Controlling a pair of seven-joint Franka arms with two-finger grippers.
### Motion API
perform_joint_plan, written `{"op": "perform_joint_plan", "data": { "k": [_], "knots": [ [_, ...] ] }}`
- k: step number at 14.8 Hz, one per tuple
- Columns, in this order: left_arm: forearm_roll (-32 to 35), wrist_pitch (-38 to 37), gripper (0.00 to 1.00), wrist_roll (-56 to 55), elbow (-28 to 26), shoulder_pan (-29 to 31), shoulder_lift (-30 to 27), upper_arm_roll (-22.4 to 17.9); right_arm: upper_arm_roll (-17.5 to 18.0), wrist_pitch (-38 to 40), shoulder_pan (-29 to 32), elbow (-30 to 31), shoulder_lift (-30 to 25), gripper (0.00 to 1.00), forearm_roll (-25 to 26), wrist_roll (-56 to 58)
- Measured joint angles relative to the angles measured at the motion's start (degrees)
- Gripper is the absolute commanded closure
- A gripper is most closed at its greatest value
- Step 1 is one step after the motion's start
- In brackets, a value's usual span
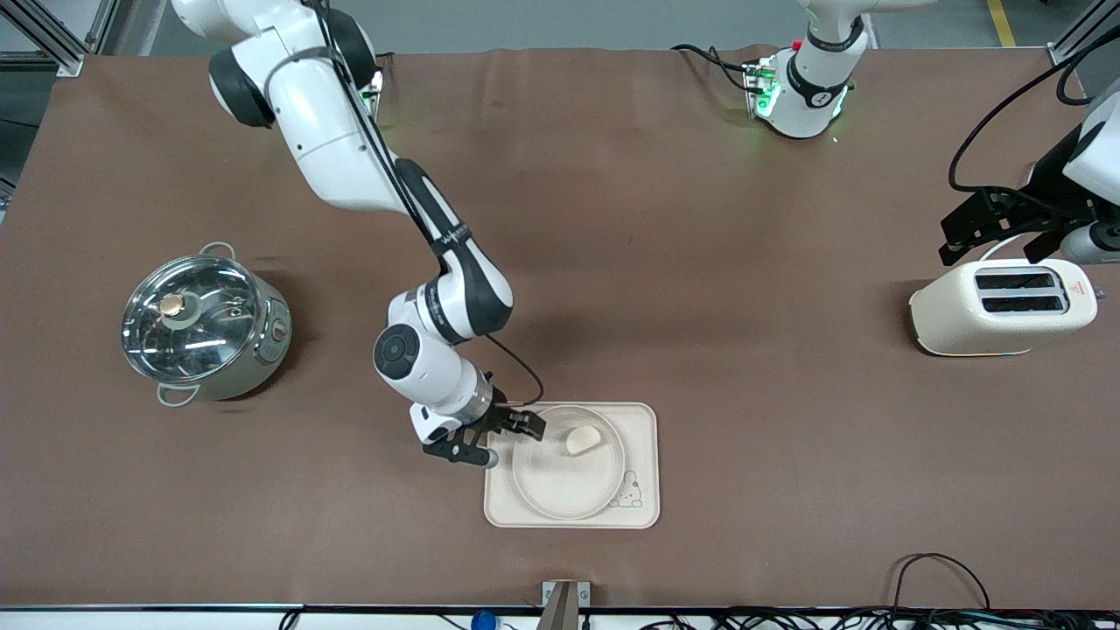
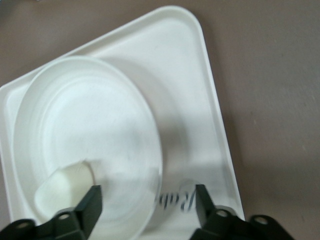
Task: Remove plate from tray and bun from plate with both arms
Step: 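Reach the right gripper down to the rim of the white plate, then grasp the plate rim with the right gripper and lift the plate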
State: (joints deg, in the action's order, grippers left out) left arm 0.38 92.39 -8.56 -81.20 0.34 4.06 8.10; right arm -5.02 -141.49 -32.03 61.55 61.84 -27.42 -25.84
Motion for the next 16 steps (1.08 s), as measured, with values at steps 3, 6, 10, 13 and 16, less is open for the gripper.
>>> {"op": "perform_joint_plan", "data": {
  "k": [3,6,10,13,16],
  "knots": [
    [0.0,0.0,0.00,0.0,0.0,0.0,0.0,0.0,-0.3,-0.2,0.4,-2.6,1.9,1.00,0.0,0.4],
    [0.0,0.0,0.00,0.0,0.0,0.0,0.0,0.0,-0.4,0.0,0.9,-2.9,1.9,1.00,-0.1,1.1],
    [0.0,0.0,0.00,0.0,0.0,0.0,0.0,0.0,0.3,0.9,2.1,-3.2,0.9,1.00,-0.4,4.1],
    [0.0,0.0,0.00,0.0,0.0,0.0,0.0,0.0,1.3,1.4,1.6,2.6,-3.8,1.00,-0.5,7.6],
    [0.0,0.0,0.00,0.0,0.0,0.0,0.0,0.0,1.9,1.3,-1.1,14.9,-12.4,1.00,-0.5,9.7]
  ]
}}
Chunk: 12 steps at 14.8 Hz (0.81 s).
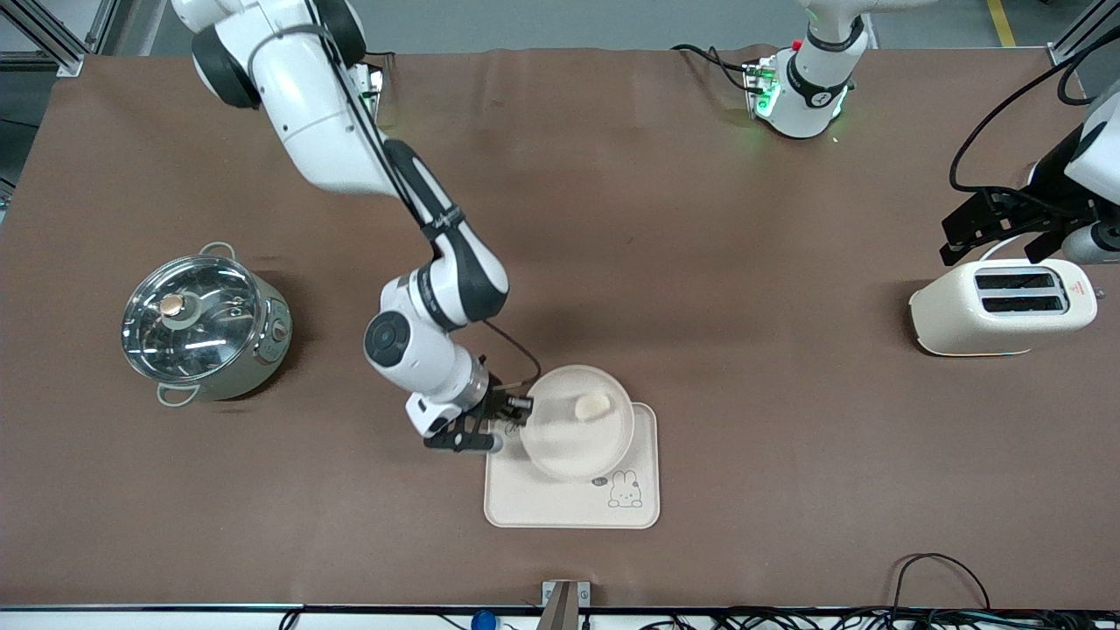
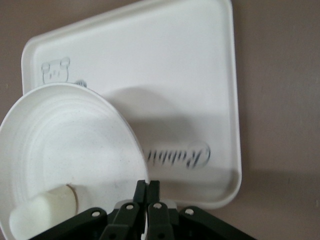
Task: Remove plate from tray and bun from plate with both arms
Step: 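Grasp the plate rim with the right gripper and lift the plate, then carry the plate past the tray and lower it onto the table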
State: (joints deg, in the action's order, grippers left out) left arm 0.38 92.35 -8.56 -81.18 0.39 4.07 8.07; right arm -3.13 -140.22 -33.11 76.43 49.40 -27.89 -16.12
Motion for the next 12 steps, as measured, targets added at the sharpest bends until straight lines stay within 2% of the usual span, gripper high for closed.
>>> {"op": "perform_joint_plan", "data": {
  "k": [3,5,6,7,8,12],
  "knots": [
    [0.0,-1.4,0.00,0.0,0.0,-0.2,0.0,0.1,1.3,-3.2,-2.3,13.9,-8.7,1.00,0.0,1.5],
    [0.0,-3.6,0.00,0.0,0.0,-0.4,0.1,0.2,2.7,-6.8,-2.7,21.7,-12.1,0.99,0.0,2.3],
    [0.0,-4.8,0.00,0.0,0.0,-0.4,0.1,0.3,3.2,-8.7,-2.9,24.9,-13.0,0.82,0.0,2.7],
    [0.0,-6.1,0.00,0.0,-0.1,-0.5,0.2,0.4,3.6,-10.3,-3.2,27.4,-13.3,0.25,0.0,2.9],
    [0.0,-7.5,0.00,0.0,-0.1,-0.5,0.3,0.4,3.9,-11.3,-3.5,28.8,-13.4,0.00,-0.3,2.9],
    [0.0,-8.9,0.00,-1.1,-2.0,-0.7,1.5,1.4,3.6,-9.0,-3.4,29.5,-15.4,0.00,-5.5,2.9]
  ]
}}
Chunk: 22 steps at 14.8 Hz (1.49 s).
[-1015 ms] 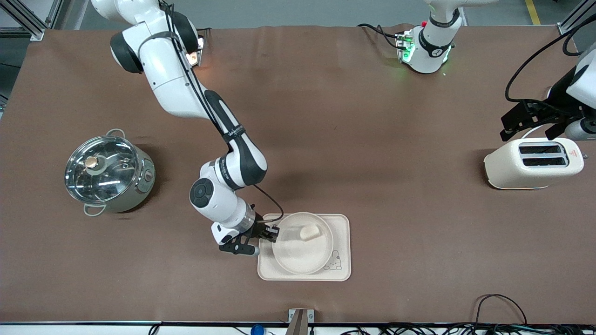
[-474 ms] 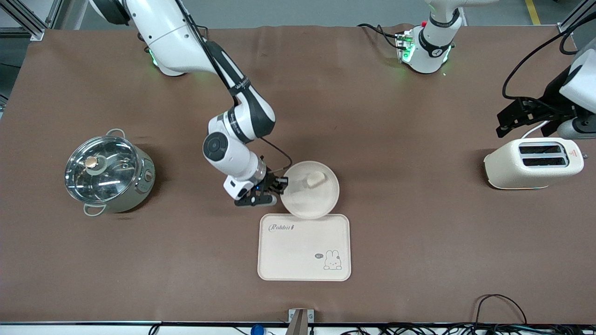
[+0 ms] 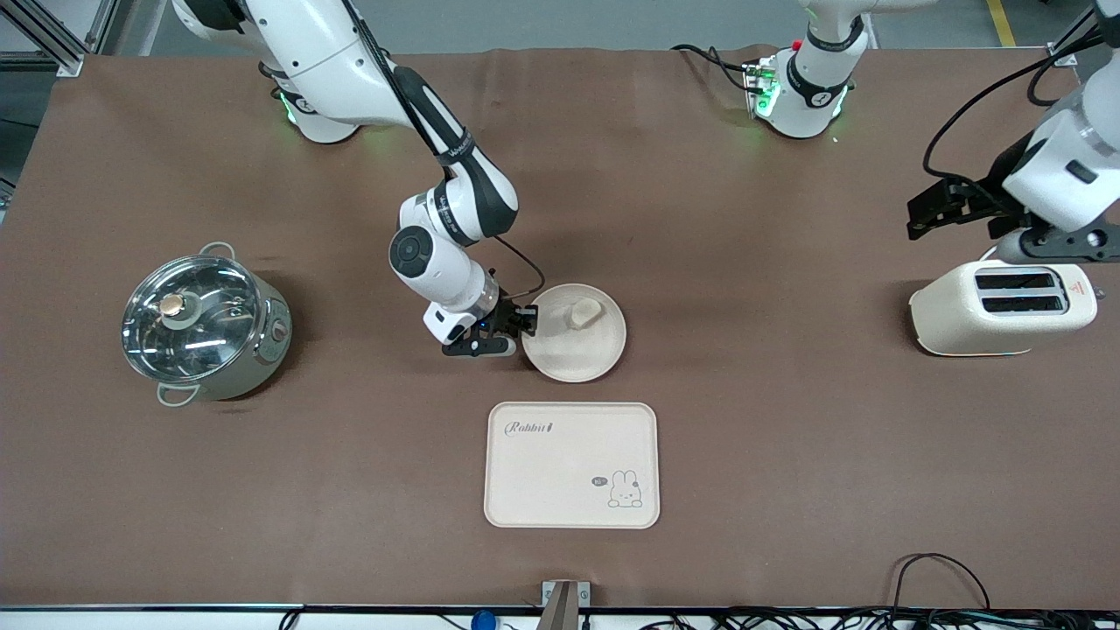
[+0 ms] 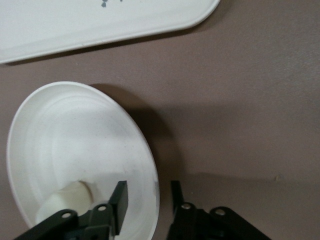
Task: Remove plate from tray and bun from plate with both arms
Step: 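Carry the plate past the tray and lower it onto the table, then release the plate with the right gripper while the left gripper reaches the bun, then grasp the bun on the plate with the left gripper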
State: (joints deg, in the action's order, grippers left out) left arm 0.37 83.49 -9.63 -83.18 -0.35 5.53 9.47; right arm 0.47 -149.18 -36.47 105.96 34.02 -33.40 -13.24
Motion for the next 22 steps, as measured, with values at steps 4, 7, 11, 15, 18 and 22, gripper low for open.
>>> {"op": "perform_joint_plan", "data": {
  "k": [4,7,11,15,18,22],
  "knots": [
    [-0.4,10.2,0.00,-12.2,-2.8,-5.1,5.6,3.5,-1.8,20.0,10.6,-1.1,-10.4,0.00,0.5,3.3],
    [-0.3,19.9,0.00,-22.3,-3.3,-14.3,13.6,4.7,-3.0,36.3,22.2,-3.4,-19.0,0.00,10.4,7.1],
    [-0.3,34.1,0.00,-32.1,-3.2,-22.4,24.2,4.7,-3.2,52.2,33.0,-11.4,-26.4,0.00,23.0,11.9],
    [-0.1,46.3,0.00,-42.2,-3.3,-27.2,33.0,4.6,-3.3,55.4,39.7,-14.1,-30.1,0.00,28.8,16.8],
    [2.1,51.0,0.00,-47.6,-3.2,-29.8,37.4,4.5,-3.3,56.4,41.4,-14.2,-31.9,0.00,29.0,17.3],
    [4.1,52.4,0.00,-48.6,-5.5,-31.1,39.8,4.5,-2.4,57.0,41.3,-14.2,-33.5,0.00,29.1,17.3]
  ]
}}
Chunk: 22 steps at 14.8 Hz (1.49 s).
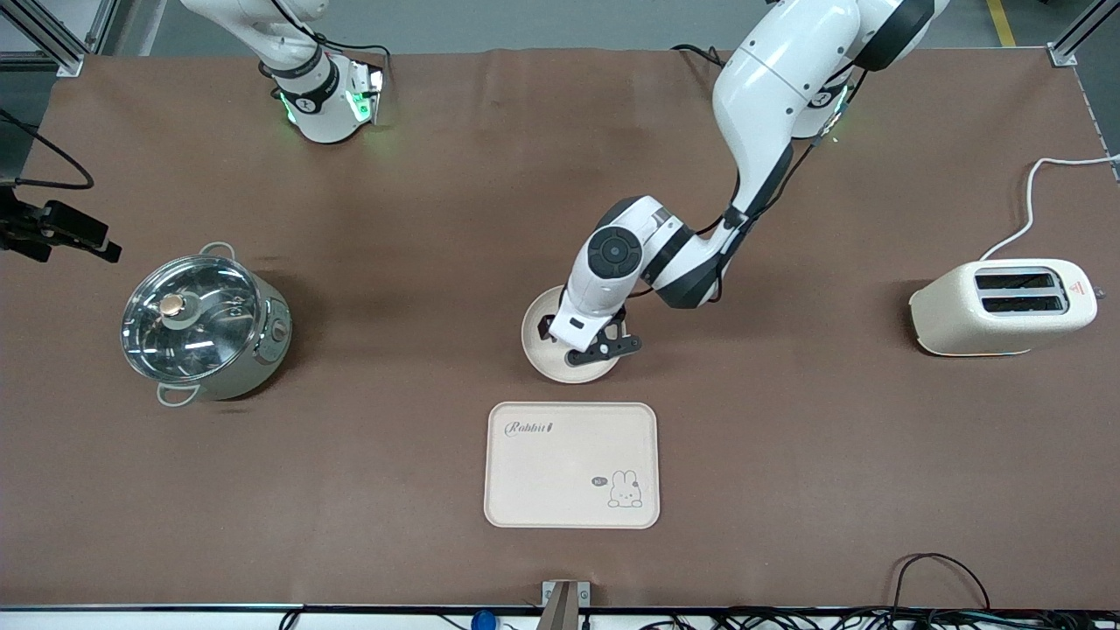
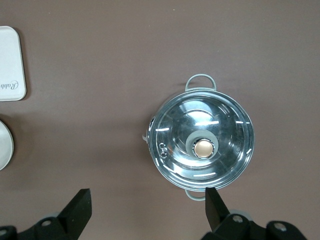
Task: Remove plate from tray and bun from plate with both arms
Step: 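Grasp the bun on the plate with the left gripper, then lift the bun and carry it toward the toaster with the left gripper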
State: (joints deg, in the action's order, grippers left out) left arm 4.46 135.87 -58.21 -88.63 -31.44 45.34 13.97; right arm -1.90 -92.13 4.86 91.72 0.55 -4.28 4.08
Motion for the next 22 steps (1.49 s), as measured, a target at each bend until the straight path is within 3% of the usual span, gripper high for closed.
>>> {"op": "perform_joint_plan", "data": {
  "k": [2,4,9,11,16,19,22],
  "knots": [
    [1.2,0.1,0.00,0.0,-2.6,0.0,0.2,0.0,0.1,0.0,0.0,0.0,0.0,0.00,0.0,0.0],
    [1.7,0.5,0.09,0.0,-4.2,-0.2,0.1,0.0,0.1,0.0,0.0,0.1,0.0,0.00,0.0,0.0],
    [2.0,0.7,0.79,0.0,-4.5,-1.2,-0.5,0.0,0.2,0.2,0.0,0.2,0.0,0.00,0.0,0.0],
    [2.0,0.7,0.96,0.0,-4.5,-1.3,-0.6,0.0,0.3,0.3,0.0,0.2,0.0,0.00,0.0,0.0],
    [2.1,-1.0,0.99,2.3,-3.9,-0.9,-1.3,-0.1,0.4,0.4,0.0,0.2,0.0,0.00,0.0,0.0],
    [2.1,-10.7,0.99,9.2,-0.5,2.2,-5.2,-0.4,0.5,0.4,0.0,0.2,0.0,0.00,0.0,0.0],
    [1.8,-17.9,0.98,20.7,0.3,9.4,-11.1,-0.2,0.6,0.4,-0.2,0.2,0.0,0.00,0.0,0.0]
  ]
}}
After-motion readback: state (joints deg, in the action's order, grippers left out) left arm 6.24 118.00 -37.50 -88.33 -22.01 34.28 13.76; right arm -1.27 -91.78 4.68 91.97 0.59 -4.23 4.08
